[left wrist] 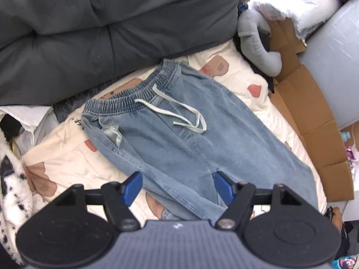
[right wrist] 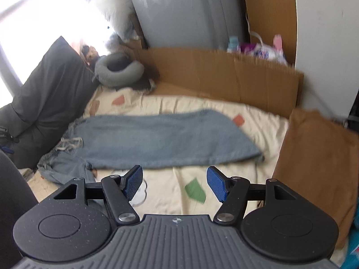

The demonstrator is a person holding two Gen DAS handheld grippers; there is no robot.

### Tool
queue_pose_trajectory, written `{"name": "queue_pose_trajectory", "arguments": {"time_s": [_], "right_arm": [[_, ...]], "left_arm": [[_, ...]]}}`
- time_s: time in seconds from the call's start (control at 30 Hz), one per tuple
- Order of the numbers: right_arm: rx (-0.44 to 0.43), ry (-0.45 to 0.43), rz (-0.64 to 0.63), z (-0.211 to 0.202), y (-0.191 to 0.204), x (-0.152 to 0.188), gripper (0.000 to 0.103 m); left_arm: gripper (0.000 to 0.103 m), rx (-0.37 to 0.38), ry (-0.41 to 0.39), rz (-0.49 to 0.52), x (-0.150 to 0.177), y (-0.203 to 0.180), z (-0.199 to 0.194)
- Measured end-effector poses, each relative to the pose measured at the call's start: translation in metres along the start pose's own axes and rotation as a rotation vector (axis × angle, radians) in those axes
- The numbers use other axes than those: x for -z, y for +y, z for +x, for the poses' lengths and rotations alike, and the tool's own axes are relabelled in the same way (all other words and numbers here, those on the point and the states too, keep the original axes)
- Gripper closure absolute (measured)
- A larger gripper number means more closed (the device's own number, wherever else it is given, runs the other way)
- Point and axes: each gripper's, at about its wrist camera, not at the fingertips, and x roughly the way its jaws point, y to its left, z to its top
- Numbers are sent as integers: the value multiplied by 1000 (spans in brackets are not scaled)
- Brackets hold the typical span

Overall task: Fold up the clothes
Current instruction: 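Move the right gripper to the trouser leg hem while the left gripper approaches the legs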

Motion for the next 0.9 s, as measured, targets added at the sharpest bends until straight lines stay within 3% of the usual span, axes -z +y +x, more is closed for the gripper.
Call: {"name": "queue_pose_trajectory", "arguments": {"time_s": [0.37,0.9], "right_arm": [[-69,131,73,68,14,74,34],[-150,247,85,147,51,127,33]], "left_arm": [[30,-16,80,-17,19,2,58],[30,11,103,-72,44,21,116]]}}
